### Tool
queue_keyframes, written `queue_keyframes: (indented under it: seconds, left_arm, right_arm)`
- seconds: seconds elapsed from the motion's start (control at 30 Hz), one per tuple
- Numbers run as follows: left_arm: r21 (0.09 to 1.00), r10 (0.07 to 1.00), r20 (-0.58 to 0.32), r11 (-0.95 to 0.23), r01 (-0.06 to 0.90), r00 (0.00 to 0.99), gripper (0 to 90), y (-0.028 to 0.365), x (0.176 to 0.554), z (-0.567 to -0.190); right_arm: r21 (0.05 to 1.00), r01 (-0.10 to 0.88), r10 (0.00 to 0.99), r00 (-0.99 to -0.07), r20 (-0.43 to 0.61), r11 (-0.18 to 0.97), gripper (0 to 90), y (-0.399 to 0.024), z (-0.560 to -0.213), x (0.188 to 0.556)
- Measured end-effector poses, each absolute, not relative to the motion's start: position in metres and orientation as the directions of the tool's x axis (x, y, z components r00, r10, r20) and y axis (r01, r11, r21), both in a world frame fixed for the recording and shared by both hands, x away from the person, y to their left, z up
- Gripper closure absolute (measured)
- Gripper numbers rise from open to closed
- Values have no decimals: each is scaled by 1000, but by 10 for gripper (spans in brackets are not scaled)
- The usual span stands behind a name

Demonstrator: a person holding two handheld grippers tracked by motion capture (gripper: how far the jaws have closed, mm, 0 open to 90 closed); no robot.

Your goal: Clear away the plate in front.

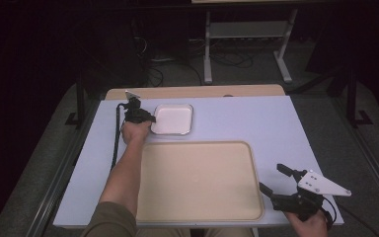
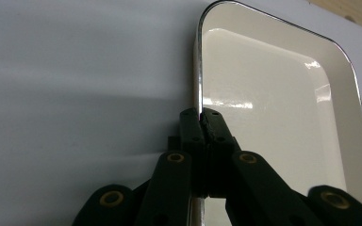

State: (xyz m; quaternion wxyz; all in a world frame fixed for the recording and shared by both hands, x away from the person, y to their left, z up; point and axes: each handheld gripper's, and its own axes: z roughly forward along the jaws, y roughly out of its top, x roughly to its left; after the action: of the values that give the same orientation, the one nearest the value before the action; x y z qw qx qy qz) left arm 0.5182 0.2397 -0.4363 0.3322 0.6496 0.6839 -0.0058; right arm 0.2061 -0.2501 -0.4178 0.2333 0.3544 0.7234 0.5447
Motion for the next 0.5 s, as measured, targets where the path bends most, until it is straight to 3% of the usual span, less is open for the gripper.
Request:
queue_keyframes:
  seconds: [0.2,0.5]
  left_arm:
    - [460,859,-508,204,864,67,884,245,512,-425]
    - [529,869,-490,230,817,72,882,253,502,-406]
  right_arm:
    - [955,256,768,-639,54,147,136,-252,-418,205]
    - [956,255,760,-647,55,147,135,-252,-418,206]
